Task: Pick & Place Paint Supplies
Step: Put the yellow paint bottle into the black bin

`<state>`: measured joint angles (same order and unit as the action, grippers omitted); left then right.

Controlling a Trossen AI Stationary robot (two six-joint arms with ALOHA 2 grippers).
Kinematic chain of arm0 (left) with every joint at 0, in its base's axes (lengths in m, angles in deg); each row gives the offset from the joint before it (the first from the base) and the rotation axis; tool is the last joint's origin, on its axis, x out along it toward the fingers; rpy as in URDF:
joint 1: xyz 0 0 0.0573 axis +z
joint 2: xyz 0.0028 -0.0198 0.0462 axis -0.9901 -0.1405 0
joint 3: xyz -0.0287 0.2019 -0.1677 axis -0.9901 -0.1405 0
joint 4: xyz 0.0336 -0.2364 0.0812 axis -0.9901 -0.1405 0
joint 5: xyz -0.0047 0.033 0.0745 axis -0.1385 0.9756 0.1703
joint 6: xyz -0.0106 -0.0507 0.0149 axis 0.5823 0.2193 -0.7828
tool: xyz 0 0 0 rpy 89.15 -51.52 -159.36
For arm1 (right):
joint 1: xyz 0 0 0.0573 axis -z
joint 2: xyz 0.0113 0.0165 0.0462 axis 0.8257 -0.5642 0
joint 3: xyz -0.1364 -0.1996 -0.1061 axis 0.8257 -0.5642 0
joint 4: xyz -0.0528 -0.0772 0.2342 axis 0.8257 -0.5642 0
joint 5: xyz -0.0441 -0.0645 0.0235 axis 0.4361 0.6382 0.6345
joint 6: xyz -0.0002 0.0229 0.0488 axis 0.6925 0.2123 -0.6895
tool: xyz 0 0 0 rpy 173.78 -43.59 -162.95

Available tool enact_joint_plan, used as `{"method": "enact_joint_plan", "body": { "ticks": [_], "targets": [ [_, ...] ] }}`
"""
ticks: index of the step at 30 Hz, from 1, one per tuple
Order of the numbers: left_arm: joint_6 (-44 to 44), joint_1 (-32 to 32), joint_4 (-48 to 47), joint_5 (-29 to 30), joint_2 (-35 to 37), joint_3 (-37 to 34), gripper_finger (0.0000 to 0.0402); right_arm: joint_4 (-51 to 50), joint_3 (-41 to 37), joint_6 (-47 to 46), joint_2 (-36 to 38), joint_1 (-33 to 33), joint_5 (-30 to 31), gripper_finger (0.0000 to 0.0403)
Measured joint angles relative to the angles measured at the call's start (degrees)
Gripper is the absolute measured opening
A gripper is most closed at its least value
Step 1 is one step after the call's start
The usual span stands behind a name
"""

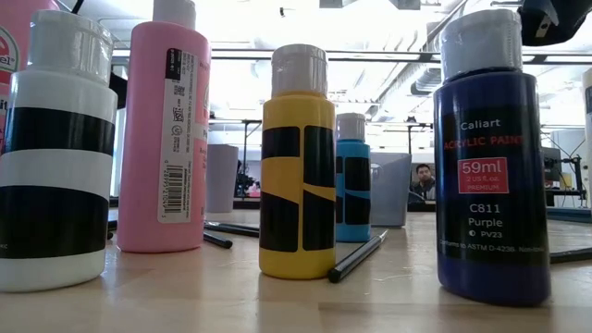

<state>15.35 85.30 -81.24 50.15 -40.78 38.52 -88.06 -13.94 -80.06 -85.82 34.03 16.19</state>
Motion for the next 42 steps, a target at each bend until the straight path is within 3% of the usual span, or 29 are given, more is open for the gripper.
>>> {"method": "enact_joint_plan", "body": {
  "ticks": [4,11,22,27,32,37,42],
  "targets": [
    [0.0,0.0,-0.01,0.0,0.01,-0.01,0.0,1.32,0.0,0.73,0.0,0.0,-0.94,0.0125],
    [0.0,-0.01,-0.02,0.0,0.0,-0.02,0.0,8.4,0.07,4.31,0.0,0.07,6.27,0.0122],
    [0.0,-0.02,-0.02,0.0,0.01,-0.02,0.0,13.29,2.68,-1.33,1.34,-0.04,2.11,0.0107],
    [0.0,0.0,-0.02,0.0,0.0,-0.02,0.0,12.9,7.81,0.43,1.4,-3.02,6.1,0.0099],
    [0.47,-0.02,-0.02,-0.01,0.0,-0.02,0.0,10.07,13.48,1.32,1.29,-8.85,14.79,0.0094],
    [0.61,-0.01,-0.02,-0.02,0.0,-0.03,0.0,1.93,16.68,-4.75,-0.31,-13.54,23.12,0.0093],
    [1.4,0.0,-0.02,-0.02,0.01,-0.04,0.0,-4.05,16.72,-11.47,-3.93,-15.06,23.6,0.0093]
  ]
}}
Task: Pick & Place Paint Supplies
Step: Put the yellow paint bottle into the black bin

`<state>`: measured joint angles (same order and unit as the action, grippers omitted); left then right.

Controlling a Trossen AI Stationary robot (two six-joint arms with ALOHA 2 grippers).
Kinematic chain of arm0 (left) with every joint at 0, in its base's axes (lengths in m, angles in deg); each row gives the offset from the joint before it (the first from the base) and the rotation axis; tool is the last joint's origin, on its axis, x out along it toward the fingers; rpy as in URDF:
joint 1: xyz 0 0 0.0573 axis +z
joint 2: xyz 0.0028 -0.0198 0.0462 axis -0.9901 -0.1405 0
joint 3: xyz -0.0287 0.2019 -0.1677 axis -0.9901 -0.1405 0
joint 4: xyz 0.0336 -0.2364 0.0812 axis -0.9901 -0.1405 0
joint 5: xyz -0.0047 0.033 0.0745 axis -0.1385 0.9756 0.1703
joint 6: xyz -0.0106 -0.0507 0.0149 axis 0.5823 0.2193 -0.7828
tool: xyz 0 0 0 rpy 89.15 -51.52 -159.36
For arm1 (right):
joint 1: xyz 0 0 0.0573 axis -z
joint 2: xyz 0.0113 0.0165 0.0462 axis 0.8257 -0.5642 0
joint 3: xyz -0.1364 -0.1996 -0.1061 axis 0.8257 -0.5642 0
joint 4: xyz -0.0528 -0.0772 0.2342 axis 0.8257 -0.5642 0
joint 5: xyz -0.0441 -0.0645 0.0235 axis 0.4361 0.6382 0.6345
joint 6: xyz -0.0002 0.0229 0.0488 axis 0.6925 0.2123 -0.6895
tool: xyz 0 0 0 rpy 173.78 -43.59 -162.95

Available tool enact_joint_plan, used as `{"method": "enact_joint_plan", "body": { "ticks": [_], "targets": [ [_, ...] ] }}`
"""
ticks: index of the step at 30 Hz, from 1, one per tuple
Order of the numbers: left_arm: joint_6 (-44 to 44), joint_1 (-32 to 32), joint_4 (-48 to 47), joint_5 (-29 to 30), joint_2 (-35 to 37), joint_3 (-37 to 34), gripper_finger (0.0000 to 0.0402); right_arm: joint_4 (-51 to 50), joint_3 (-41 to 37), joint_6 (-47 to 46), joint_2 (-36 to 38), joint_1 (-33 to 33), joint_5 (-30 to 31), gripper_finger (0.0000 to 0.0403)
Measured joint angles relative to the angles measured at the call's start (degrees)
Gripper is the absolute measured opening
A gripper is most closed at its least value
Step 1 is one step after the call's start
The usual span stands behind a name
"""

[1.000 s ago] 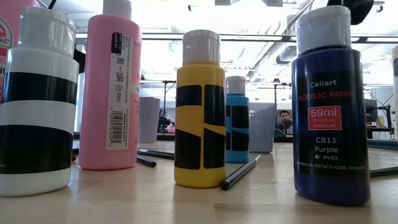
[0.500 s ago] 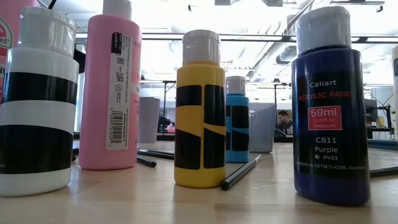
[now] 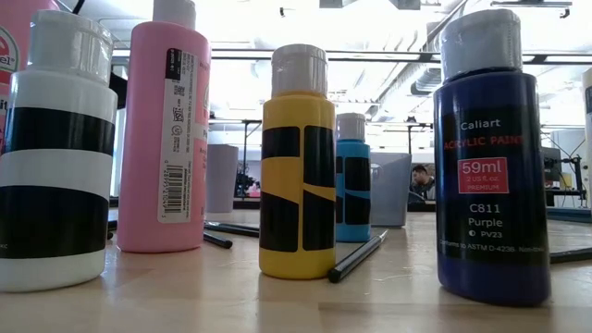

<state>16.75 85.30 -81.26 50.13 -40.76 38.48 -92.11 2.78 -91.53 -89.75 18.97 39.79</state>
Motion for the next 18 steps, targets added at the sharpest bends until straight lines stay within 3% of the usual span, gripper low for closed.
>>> {"method": "enact_joint_plan", "body": {
  "ticks": [10,18],
  "targets": [
    [0.08,-0.01,0.0,0.0,-0.01,0.0,0.0,-8.0,0.0,-2.79,-2.54,0.1,-3.2,0.0093],
    [0.09,-0.02,0.0,0.0,0.0,0.01,0.0,-7.95,0.0,5.56,-2.54,0.09,-8.6,0.0093]
  ]
}}
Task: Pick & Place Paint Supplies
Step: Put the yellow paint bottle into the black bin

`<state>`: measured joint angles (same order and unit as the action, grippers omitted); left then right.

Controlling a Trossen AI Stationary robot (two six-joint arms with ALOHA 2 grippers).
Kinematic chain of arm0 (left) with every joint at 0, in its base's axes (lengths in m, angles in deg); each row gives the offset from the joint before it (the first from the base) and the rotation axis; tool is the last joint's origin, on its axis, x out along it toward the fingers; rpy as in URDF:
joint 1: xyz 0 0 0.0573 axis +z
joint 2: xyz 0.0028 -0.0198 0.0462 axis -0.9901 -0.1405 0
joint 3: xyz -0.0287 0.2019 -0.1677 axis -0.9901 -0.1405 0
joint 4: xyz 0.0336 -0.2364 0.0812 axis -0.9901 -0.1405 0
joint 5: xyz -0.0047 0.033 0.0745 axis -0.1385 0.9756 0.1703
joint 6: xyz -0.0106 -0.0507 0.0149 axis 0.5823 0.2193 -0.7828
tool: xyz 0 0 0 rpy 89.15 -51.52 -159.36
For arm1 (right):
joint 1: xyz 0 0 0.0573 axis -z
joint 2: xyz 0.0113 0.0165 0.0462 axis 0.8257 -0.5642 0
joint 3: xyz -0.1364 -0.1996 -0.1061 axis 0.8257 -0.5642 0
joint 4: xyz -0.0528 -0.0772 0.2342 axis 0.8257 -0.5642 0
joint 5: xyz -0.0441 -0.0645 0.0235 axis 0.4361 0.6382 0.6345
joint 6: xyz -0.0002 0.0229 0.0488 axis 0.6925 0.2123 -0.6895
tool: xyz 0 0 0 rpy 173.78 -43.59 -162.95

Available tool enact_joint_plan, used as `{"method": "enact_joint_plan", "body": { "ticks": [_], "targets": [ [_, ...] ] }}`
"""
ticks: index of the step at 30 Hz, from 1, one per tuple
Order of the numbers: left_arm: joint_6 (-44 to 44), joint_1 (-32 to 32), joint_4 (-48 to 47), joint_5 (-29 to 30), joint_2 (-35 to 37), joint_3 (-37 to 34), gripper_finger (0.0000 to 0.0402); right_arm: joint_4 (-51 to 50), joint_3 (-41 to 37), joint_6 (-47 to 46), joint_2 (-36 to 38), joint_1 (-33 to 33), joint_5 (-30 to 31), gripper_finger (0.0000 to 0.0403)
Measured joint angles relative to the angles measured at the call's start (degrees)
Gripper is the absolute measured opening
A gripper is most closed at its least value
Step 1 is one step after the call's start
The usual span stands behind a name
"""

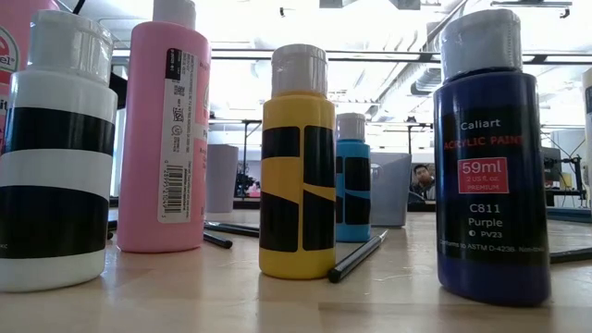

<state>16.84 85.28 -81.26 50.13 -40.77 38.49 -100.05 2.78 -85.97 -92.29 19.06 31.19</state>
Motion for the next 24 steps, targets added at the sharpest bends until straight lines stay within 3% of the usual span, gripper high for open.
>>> {"method": "enact_joint_plan", "body": {
  "ticks": [5,12,24],
  "targets": [
    [-0.02,0.02,0.0,0.0,0.0,-0.01,0.0,-1.05,0.0,3.43,0.0,0.0,0.89,0.0093],
    [-0.02,0.02,0.0,0.0,-0.02,0.0,0.0,-2.66,0.0,1.31,0.0,0.0,7.22,0.0069],
    [-1.65,0.0,0.1,0.11,0.0,-0.02,0.0,-2.43,0.0,-3.14,-0.02,0.0,8.63,0.0044]
  ]
}}
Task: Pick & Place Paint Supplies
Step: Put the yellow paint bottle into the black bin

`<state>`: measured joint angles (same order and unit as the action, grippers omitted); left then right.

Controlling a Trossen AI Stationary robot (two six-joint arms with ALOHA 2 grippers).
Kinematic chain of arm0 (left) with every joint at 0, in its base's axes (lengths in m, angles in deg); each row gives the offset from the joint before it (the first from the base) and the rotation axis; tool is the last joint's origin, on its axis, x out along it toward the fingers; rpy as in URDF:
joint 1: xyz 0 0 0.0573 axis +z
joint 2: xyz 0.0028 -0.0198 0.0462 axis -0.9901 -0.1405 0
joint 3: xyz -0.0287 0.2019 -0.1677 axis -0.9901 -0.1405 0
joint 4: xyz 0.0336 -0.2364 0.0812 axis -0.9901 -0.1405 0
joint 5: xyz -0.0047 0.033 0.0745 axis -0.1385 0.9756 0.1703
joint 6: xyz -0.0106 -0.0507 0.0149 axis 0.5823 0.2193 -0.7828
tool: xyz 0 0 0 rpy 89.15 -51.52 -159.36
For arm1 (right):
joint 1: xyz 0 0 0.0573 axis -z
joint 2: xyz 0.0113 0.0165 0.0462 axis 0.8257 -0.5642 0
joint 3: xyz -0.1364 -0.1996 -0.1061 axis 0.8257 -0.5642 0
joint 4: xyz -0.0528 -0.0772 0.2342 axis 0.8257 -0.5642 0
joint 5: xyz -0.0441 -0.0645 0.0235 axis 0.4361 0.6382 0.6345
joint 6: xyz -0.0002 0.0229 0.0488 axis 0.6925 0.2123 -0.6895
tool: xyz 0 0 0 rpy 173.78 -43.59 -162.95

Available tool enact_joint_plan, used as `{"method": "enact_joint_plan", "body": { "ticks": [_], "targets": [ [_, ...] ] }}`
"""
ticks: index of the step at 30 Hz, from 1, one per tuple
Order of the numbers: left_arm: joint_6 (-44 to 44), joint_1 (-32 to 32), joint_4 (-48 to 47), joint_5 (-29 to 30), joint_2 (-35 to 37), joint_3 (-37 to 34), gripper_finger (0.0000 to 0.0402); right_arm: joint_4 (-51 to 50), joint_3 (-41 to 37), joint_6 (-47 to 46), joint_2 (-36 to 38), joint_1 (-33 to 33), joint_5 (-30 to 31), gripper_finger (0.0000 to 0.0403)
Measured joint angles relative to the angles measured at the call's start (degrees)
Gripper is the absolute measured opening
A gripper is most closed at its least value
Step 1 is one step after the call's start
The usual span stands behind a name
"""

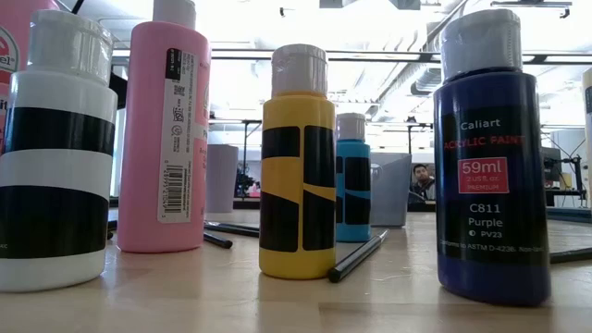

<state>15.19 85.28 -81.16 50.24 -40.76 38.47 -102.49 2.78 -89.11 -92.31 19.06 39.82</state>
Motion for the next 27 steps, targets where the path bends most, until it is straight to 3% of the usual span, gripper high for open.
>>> {"method": "enact_joint_plan", "body": {
  "ticks": [6,15,19,27],
  "targets": [
    [-4.23,0.02,2.35,1.48,0.0,-0.27,0.0,0.53,0.0,2.72,-0.18,0.0,3.5,0.0043],
    [-4.21,0.02,1.74,1.46,0.0,-0.2,0.0,0.44,0.0,1.37,-0.28,0.0,2.93,0.005],
    [-4.27,0.02,1.65,1.46,0.0,-0.15,0.0,0.2,-0.68,1.58,-0.82,-0.04,2.5,0.0089],
    [-4.41,0.02,1.54,1.44,-0.02,-0.09,0.0,-0.63,-5.42,1.5,-2.9,-0.04,-1.91,0.0215]
  ]
}}
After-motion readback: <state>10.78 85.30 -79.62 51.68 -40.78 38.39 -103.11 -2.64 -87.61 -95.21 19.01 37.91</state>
